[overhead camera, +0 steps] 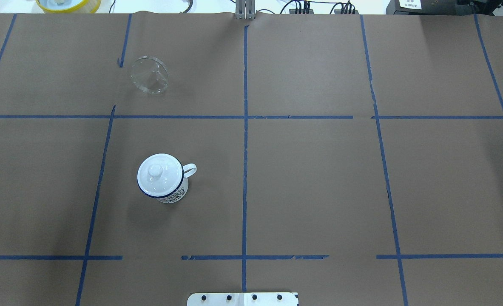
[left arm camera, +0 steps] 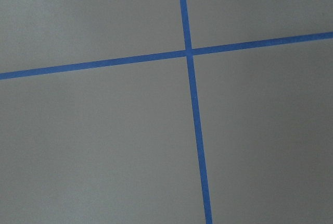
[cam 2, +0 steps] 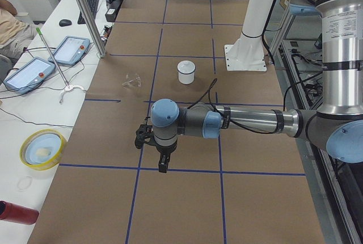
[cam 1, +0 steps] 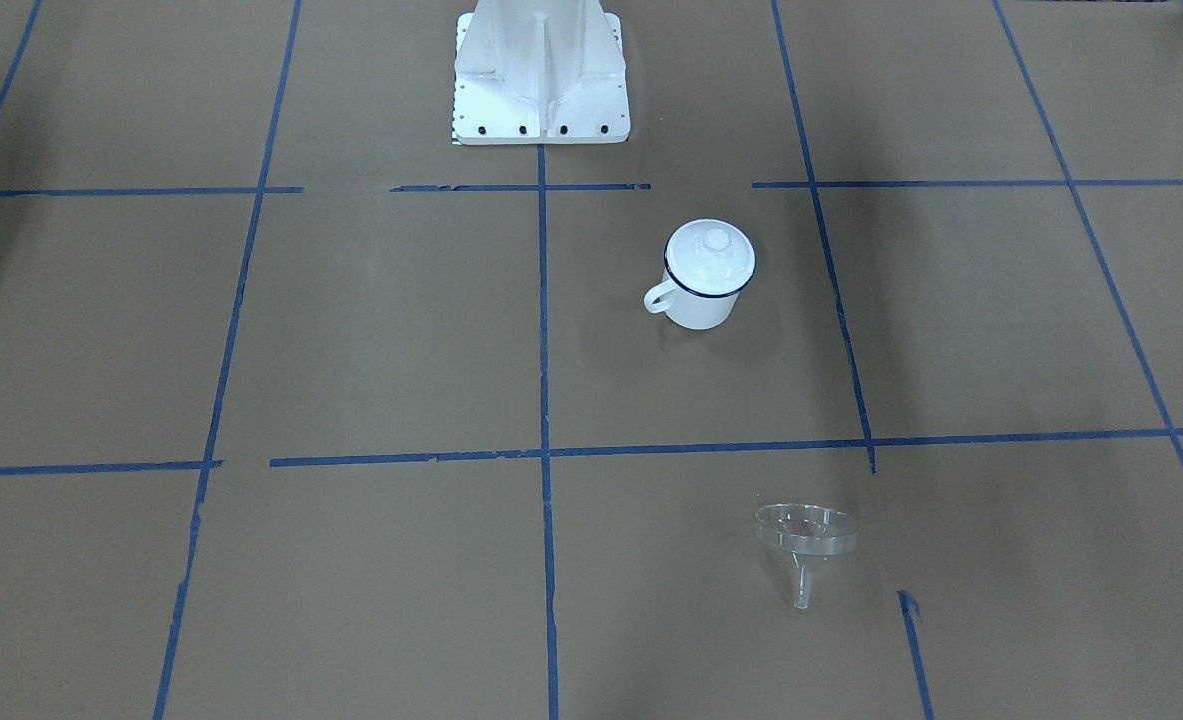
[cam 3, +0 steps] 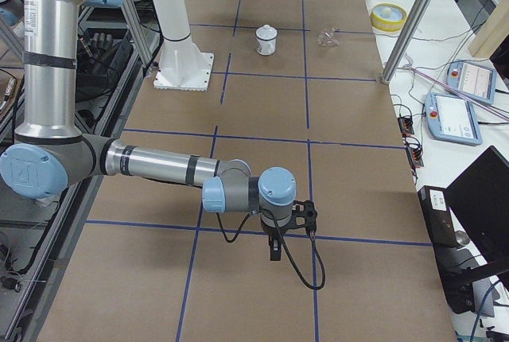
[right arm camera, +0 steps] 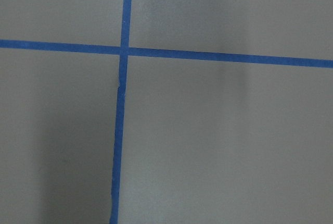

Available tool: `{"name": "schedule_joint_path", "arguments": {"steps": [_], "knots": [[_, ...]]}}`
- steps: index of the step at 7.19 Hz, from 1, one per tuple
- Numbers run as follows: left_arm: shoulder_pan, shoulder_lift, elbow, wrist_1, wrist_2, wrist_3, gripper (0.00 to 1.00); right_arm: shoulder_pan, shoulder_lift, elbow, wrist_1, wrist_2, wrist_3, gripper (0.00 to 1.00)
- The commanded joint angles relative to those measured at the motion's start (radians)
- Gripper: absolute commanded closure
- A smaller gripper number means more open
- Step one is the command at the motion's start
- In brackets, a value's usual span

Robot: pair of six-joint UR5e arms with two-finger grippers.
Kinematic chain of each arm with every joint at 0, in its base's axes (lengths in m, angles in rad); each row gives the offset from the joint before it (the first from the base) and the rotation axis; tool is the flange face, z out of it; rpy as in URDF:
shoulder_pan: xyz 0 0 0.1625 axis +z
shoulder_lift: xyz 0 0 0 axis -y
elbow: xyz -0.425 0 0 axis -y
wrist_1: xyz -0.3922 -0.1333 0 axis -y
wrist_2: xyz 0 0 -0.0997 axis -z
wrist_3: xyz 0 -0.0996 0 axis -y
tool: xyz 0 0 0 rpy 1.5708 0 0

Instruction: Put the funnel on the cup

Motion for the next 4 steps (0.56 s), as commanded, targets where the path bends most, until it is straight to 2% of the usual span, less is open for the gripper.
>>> {"name": "schedule_joint_path", "arguments": {"steps": [1, 4], "knots": [[-0.002, 0.002, -0.011, 0.000, 0.007, 0.005, 0.00, 0.000, 0.000, 0.000, 0.000, 0.000, 0.000, 0.00], [0.032, -0.008, -0.010, 0.005, 0.027, -0.003, 0.00, 0.000, 0.000, 0.000, 0.000, 0.000, 0.000, 0.00]]}}
